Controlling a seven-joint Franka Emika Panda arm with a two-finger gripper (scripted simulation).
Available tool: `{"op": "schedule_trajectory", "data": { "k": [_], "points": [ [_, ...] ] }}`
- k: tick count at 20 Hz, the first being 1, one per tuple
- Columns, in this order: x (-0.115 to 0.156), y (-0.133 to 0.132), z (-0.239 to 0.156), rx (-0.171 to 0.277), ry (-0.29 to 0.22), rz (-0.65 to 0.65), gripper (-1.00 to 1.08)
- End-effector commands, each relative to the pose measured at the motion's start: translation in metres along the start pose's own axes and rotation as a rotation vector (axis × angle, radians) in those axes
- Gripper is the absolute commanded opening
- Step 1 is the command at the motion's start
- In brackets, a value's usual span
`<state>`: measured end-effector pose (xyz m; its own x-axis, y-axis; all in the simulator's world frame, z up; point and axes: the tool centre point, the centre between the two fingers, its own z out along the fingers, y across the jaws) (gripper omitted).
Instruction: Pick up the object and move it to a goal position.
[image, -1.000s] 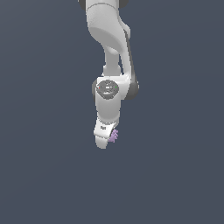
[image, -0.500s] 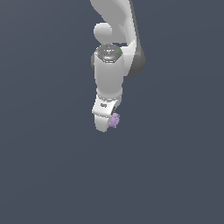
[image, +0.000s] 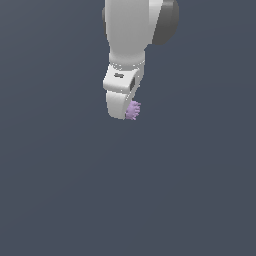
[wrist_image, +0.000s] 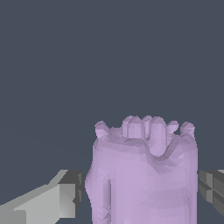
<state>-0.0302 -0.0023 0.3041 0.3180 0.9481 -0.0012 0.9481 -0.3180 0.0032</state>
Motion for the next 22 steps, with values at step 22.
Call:
{"op": "schedule_trajectory", "data": {
  "k": [22],
  "points": [
    [-0.008,-0.044,-0.18,0.003,0.001,0.002,-1.0]
  ]
}}
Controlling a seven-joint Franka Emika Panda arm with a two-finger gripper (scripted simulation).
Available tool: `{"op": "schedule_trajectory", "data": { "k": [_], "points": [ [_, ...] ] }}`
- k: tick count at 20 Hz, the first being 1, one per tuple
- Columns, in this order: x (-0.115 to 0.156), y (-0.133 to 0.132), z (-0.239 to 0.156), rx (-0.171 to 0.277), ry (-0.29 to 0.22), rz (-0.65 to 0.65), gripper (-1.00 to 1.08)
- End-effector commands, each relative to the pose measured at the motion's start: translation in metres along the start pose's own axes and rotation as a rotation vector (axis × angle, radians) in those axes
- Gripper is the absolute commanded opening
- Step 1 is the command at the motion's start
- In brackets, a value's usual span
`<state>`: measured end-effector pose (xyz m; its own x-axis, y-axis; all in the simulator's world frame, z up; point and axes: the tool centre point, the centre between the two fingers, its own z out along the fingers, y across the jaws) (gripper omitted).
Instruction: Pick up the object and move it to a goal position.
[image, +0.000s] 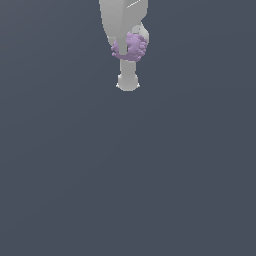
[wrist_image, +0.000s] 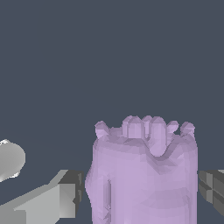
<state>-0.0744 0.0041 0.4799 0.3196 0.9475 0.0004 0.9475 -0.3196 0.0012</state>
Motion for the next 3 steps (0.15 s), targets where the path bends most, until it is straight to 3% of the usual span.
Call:
{"op": "schedule_trajectory", "data": {
  "k": [1,3],
  "points": [
    [-0.0003,-0.001,-0.005,0.001,0.0,0.0,-1.0],
    [-0.0005,-0.0011,-0.006,0.001,0.0,0.001,-1.0]
  ]
}}
